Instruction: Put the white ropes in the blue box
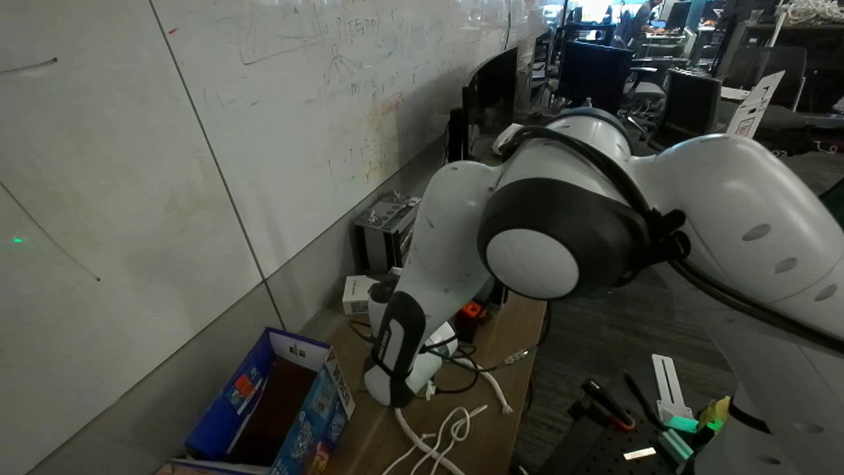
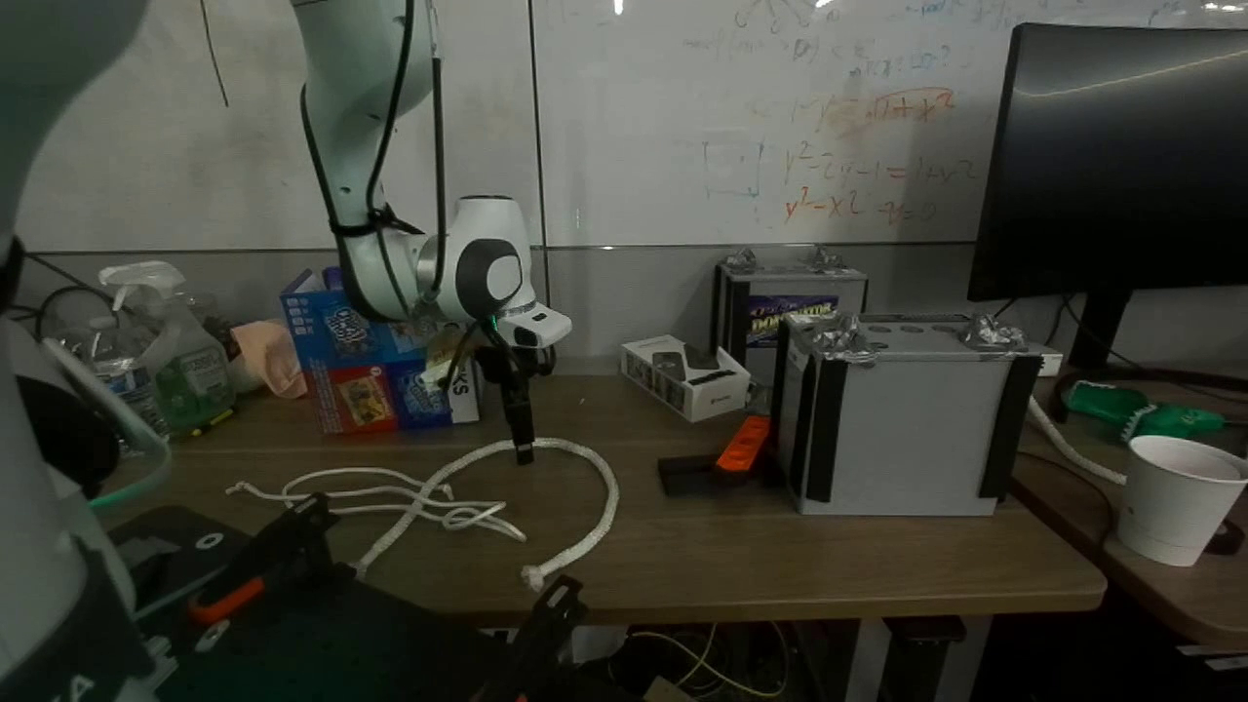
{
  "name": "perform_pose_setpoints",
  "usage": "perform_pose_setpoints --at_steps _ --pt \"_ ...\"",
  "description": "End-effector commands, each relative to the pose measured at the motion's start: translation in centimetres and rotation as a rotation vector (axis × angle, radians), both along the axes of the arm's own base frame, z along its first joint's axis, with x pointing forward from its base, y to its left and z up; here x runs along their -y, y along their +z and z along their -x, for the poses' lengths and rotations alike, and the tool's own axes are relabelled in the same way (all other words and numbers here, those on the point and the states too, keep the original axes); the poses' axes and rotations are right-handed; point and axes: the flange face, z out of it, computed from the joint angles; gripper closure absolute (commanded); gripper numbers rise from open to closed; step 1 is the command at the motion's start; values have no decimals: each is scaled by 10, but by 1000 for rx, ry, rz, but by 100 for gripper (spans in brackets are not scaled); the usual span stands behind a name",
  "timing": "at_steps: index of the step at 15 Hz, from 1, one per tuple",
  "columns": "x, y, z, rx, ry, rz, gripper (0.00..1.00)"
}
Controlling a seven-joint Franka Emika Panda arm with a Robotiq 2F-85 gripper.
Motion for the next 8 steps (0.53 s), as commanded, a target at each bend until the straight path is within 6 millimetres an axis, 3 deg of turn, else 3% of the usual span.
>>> perform_pose_setpoints --at_steps 1,2,3,8 --pt "-1 -1 -7 0 -9 -13 0" --pt "-1 -1 -7 -2 -8 -14 0" --pt "-1 -1 -7 -3 -10 -16 17" --pt "-1 3 -8 -19 -11 -22 58"
